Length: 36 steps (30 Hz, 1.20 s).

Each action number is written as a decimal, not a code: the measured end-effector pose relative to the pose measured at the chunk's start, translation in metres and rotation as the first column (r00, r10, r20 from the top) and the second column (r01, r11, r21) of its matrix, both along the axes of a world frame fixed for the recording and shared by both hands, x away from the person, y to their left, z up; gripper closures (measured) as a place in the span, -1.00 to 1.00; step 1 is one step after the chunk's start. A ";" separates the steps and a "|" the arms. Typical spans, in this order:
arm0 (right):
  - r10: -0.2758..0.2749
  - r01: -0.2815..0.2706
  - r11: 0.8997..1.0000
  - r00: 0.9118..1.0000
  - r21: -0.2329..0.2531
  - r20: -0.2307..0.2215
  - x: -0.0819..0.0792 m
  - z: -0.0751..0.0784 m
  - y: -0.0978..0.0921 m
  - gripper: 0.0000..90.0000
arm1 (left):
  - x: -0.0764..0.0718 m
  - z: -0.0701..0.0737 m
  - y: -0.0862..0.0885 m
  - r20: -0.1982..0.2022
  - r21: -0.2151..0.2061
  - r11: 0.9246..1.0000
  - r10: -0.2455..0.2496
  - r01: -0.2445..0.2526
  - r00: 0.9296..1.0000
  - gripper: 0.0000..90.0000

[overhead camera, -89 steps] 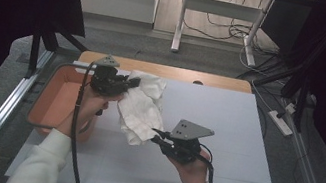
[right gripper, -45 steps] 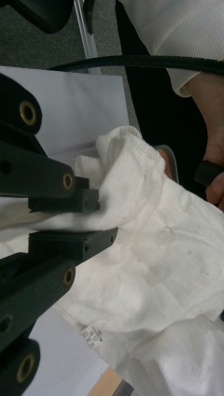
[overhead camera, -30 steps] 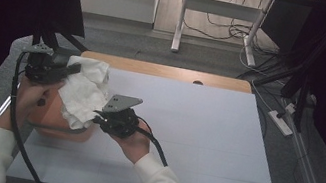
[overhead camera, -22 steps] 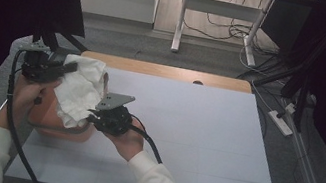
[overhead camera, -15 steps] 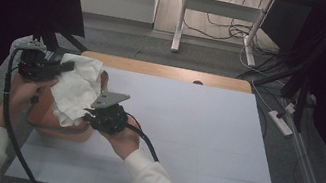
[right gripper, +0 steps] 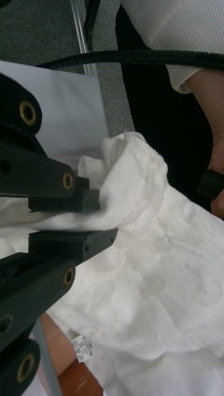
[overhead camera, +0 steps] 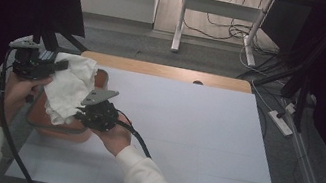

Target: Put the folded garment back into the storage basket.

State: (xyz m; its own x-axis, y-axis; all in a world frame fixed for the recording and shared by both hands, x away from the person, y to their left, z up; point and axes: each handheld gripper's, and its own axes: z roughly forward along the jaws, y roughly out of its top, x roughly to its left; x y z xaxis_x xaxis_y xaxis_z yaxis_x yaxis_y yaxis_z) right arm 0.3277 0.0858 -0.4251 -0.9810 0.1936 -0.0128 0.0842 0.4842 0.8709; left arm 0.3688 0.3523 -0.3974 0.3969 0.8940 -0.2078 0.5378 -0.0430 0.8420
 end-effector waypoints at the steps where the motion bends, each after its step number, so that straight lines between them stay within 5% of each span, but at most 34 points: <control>1: 0.000 0.000 1.000 1.000 -0.002 -0.001 0.001 -0.001 0.002 0.81 | 0.002 -0.001 0.000 -0.004 0.005 1.000 0.001 -0.001 1.000 0.68; 8: -0.011 0.010 1.000 1.000 -0.016 -0.018 0.010 -0.010 0.013 0.81 | 0.019 -0.009 -0.001 -0.031 0.040 0.999 0.003 -0.002 1.000 0.68; 21: -0.013 0.011 0.999 0.999 -0.032 -0.038 0.017 -0.020 0.028 0.80 | 0.031 -0.014 -0.001 -0.034 0.030 1.000 -0.005 0.006 0.999 0.55; 22: -0.014 0.012 0.999 0.999 -0.037 -0.045 0.017 -0.020 0.030 0.76 | 0.032 -0.014 -0.001 -0.042 0.037 0.999 0.008 -0.006 0.999 0.35; 24: 0.006 -0.010 0.999 0.996 -0.048 -0.087 0.020 -0.023 0.034 0.32 | 0.035 -0.014 -0.001 -0.077 0.065 0.997 0.057 -0.052 0.995 -0.23; 25: 0.006 -0.010 0.999 0.996 -0.048 -0.087 0.020 -0.023 0.034 0.32 | 0.035 -0.014 -0.001 -0.077 0.065 0.997 0.057 -0.052 0.995 -0.35; 26: -0.004 -0.001 0.999 0.993 -0.042 -0.115 0.021 -0.023 0.035 0.04 | 0.032 -0.012 0.001 -0.061 0.034 0.997 0.064 -0.062 0.996 -0.40; 28: 0.005 -0.007 1.000 0.990 -0.011 -0.140 0.021 -0.021 0.030 -0.09 | 0.029 -0.010 0.001 -0.046 0.017 0.998 0.056 -0.055 0.997 -0.40; 36: -0.024 0.025 1.000 0.996 0.004 -0.091 0.017 -0.009 0.004 -0.17 | 0.013 0.001 -0.013 -0.001 0.020 1.000 -0.012 0.012 1.000 -0.41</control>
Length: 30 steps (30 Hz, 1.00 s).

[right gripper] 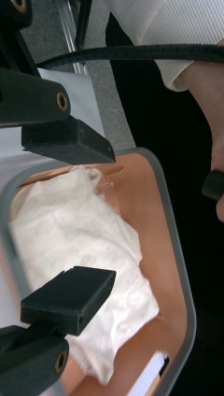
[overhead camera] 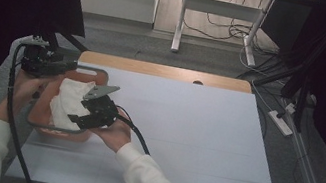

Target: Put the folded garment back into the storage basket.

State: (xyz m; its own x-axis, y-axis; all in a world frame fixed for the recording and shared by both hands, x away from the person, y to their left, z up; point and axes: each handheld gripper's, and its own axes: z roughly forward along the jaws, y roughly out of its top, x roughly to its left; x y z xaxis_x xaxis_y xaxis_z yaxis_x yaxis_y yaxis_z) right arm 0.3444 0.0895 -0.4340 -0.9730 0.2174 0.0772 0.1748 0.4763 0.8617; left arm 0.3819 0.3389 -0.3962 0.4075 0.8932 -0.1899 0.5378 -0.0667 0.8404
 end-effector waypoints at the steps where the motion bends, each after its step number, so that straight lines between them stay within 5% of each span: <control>1: -0.002 0.002 1.000 1.000 0.000 0.004 0.000 0.001 -0.004 -0.17 | -0.001 0.000 -0.001 0.000 0.002 1.000 -0.004 0.004 1.000 -0.41; 17: -0.033 0.033 0.999 0.999 0.004 0.031 0.000 0.006 -0.069 -0.17 | -0.022 -0.006 -0.038 -0.004 0.028 0.999 -0.045 0.045 0.999 -0.38; 30: -0.120 0.119 0.992 0.992 0.027 0.026 0.001 0.004 -0.145 -0.19 | -0.047 -0.009 -0.075 0.003 0.021 0.995 -0.098 0.098 0.995 -0.36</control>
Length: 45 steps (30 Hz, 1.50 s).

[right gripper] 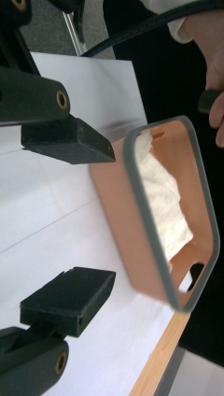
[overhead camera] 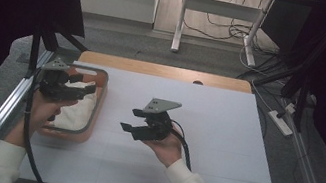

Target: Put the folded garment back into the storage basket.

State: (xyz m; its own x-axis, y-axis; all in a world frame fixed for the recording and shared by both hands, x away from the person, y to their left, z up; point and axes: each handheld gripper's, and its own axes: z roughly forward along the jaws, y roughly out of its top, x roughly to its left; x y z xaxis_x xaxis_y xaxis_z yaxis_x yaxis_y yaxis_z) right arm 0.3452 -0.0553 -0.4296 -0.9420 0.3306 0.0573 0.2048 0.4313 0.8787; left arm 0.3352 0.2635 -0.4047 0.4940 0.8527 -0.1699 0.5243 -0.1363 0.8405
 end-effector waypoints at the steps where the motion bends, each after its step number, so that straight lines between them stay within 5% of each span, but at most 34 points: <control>1: -0.017 0.017 1.000 1.000 0.001 0.001 -0.002 0.000 -0.011 -0.19 | -0.001 0.000 -0.003 0.002 -0.002 1.000 -0.002 0.002 1.000 -0.36; 7: -0.069 0.070 0.997 0.997 -0.013 0.017 -0.006 -0.003 -0.042 -0.20 | -0.012 -0.009 -0.019 0.000 -0.025 1.000 -0.014 0.014 1.000 -0.34; 14: -0.114 0.114 0.993 0.993 -0.022 0.008 -0.011 -0.006 -0.079 -0.20 | -0.025 -0.024 -0.035 -0.001 0.011 1.000 -0.018 0.018 1.000 -0.35; 23: -0.186 0.186 0.982 0.982 -0.028 0.019 -0.026 -0.010 -0.125 -0.21 | -0.048 -0.043 -0.055 -0.033 0.034 0.995 -0.091 0.092 0.995 -0.34; 35: -0.273 0.275 0.959 0.962 -0.065 0.026 -0.042 -0.024 -0.187 -0.21 | -0.074 -0.060 -0.062 -0.045 0.039 0.996 -0.080 0.082 0.996 -0.34; 39: -0.280 0.281 0.957 0.960 -0.073 0.028 -0.045 -0.030 -0.204 -0.21 | -0.085 -0.066 -0.069 -0.050 0.075 0.993 -0.092 0.096 0.994 -0.35; 45: -0.300 0.301 0.950 0.954 -0.087 0.023 -0.047 -0.040 -0.222 -0.23 | -0.090 -0.070 -0.066 -0.060 0.059 0.995 -0.081 0.085 0.995 -0.35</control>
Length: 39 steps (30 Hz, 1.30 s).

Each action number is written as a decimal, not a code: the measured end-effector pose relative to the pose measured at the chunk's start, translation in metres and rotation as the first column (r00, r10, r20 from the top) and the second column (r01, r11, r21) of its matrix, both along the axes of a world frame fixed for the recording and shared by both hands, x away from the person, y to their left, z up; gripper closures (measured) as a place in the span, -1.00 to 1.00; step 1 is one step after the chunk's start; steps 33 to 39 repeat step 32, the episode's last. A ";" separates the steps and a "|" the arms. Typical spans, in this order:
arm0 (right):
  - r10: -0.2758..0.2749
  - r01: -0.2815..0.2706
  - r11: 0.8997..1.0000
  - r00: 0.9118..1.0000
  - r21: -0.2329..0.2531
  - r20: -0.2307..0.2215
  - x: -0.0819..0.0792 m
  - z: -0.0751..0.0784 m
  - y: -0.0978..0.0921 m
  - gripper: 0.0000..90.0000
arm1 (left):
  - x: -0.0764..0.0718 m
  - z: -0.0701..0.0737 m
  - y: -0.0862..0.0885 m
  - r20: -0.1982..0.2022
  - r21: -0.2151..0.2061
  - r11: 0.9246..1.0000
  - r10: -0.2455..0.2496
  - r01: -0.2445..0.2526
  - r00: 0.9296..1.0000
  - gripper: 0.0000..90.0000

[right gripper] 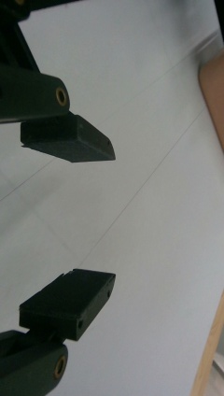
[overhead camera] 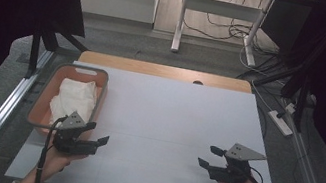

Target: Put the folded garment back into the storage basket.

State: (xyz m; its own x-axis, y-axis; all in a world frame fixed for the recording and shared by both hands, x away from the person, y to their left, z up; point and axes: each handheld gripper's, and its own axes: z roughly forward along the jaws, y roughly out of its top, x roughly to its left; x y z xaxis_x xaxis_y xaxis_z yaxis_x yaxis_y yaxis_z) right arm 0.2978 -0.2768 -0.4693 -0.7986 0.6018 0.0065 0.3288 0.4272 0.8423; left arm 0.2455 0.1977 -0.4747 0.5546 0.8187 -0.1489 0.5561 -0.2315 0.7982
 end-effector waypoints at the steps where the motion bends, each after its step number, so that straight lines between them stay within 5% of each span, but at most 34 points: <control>1: -0.011 0.011 1.000 1.000 -0.007 -0.003 0.000 -0.001 -0.003 -0.23 | -0.001 -0.001 0.000 -0.001 0.002 1.000 0.000 0.000 1.000 -0.35; 10: -0.069 0.069 0.998 0.998 0.012 -0.009 0.000 -0.006 -0.028 -0.26 | -0.006 -0.005 0.001 0.006 -0.002 1.000 0.016 -0.016 1.000 -0.34; 39: -0.044 0.044 0.999 0.999 0.014 0.017 -0.002 0.000 -0.024 -0.30 | -0.005 -0.005 -0.001 0.010 0.002 1.000 0.009 -0.009 1.000 -0.35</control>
